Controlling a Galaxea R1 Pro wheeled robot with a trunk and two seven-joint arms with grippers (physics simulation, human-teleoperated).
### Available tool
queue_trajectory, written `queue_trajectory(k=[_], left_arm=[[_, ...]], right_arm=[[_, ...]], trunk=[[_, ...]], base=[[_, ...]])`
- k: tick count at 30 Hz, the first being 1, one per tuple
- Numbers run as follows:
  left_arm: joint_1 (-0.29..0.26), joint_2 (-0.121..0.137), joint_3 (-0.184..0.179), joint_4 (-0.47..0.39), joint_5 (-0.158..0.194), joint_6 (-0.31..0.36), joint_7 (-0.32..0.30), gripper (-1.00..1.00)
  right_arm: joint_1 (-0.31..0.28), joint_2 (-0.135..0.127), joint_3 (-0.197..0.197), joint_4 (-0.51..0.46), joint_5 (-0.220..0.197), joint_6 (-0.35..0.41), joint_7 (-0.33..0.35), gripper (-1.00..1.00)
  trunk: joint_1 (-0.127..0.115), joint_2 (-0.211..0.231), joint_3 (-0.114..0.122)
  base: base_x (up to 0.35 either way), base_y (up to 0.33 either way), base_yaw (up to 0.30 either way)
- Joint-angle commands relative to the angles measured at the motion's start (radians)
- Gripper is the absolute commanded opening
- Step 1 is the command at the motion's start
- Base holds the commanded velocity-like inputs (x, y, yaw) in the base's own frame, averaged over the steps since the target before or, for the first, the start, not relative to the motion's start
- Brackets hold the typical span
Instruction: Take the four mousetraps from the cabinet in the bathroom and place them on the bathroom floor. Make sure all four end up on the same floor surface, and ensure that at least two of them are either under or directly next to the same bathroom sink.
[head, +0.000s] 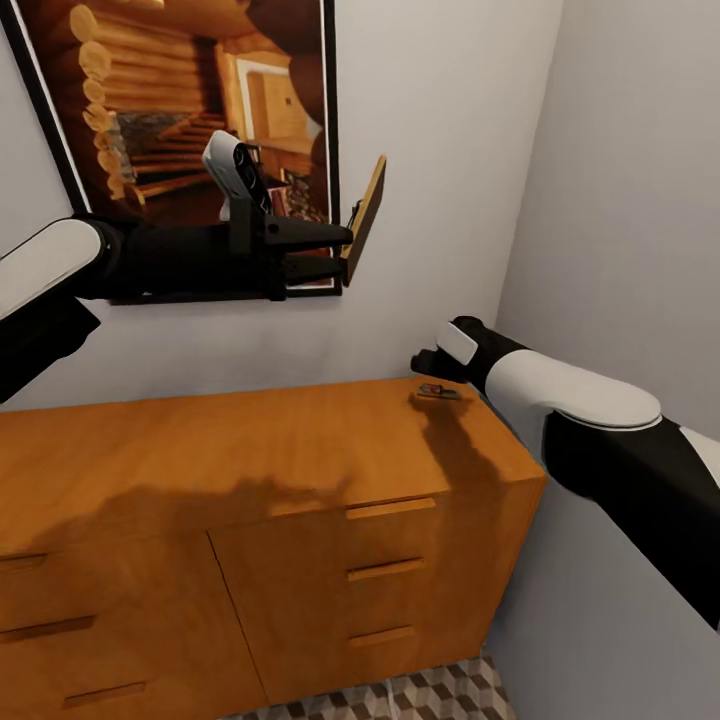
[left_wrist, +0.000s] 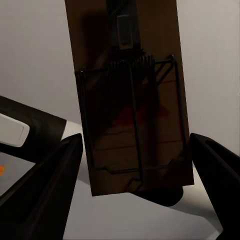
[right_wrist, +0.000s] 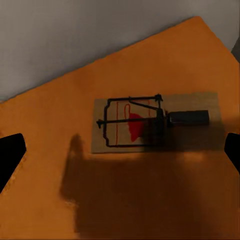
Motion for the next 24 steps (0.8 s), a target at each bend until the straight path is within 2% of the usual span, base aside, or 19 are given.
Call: queue_trajectory(k=[1, 12, 17, 19, 24], left_arm=[[-0.002, 0.001, -0.003, 0.0, 0.0, 0.0, -0.006, -1.0], [-0.002, -0.001, -0.004, 0.0, 0.0, 0.002, -0.006, -1.0], [-0.002, -0.011, -0.004, 0.0, 0.001, 0.002, -0.006, -1.0], [-0.002, -0.02, -0.004, 0.0, 0.001, 0.004, -0.007, -1.0], [-0.002, -0.06, 0.0, 0.0, 0.001, 0.01, -0.015, -1.0]], right_arm=[[-0.001, 0.001, 0.009, 0.0, -0.014, 0.005, -0.005, 1.0], [0.006, -0.001, 0.008, 0.0, -0.02, 0.034, -0.01, 1.0], [0.025, -0.007, 0.008, 0.0, -0.021, 0.034, -0.011, 1.0], [0.027, -0.007, 0.008, 0.0, -0.021, 0.034, -0.011, 1.0], [0.03, -0.008, 0.008, 0.0, -0.02, 0.035, -0.012, 1.0]], trunk=[[0.0, -0.001, -0.001], [0.0, -0.001, -0.001], [0.0, -0.001, -0.001], [0.0, -0.001, -0.001], [0.0, -0.001, -0.001]], base=[[0.149, 0.035, 0.0], [0.037, 0.009, 0.0], [0.001, 0.0, 0.0], [0.0, 0.0, 0.0], [0.0, 0.0, 0.0]])
